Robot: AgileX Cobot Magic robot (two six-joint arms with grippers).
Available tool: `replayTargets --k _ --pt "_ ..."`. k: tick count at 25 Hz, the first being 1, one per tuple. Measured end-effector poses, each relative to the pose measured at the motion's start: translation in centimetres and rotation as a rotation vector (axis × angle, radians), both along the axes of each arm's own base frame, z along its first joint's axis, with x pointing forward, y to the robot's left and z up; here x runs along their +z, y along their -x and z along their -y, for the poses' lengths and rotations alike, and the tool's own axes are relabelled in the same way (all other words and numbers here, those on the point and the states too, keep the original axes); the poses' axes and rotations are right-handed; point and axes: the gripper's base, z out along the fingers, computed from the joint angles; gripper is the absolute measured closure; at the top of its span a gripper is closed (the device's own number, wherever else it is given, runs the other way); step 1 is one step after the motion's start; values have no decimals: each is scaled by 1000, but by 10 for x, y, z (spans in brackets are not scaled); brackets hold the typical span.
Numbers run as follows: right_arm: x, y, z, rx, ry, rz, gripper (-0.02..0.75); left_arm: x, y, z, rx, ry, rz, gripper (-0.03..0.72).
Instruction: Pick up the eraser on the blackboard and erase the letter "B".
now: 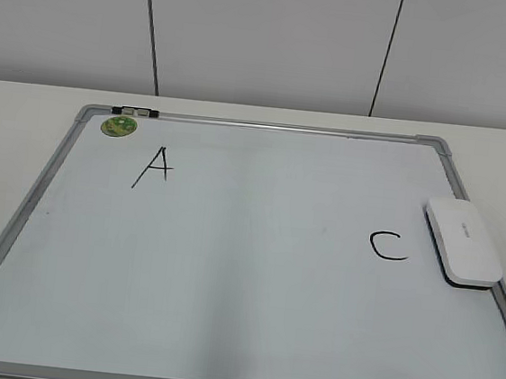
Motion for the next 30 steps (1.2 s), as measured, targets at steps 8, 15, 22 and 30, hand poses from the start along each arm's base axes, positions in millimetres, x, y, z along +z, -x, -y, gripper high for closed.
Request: replayTargets --k 8,15,22,30 --pt "-36 11 9 -53 83 -16 146 -23 14 -8 38 -87 19 323" --pt "-70 -2 6 -37 65 -99 146 -46 7 -10 49 -103 -8 323" --pt "-78 -9 5 -35 55 -74 146 -51 0 -11 61 -111 51 323" --pt "-78 -9 5 -37 51 -71 146 -52 0 -11 62 -113 51 323"
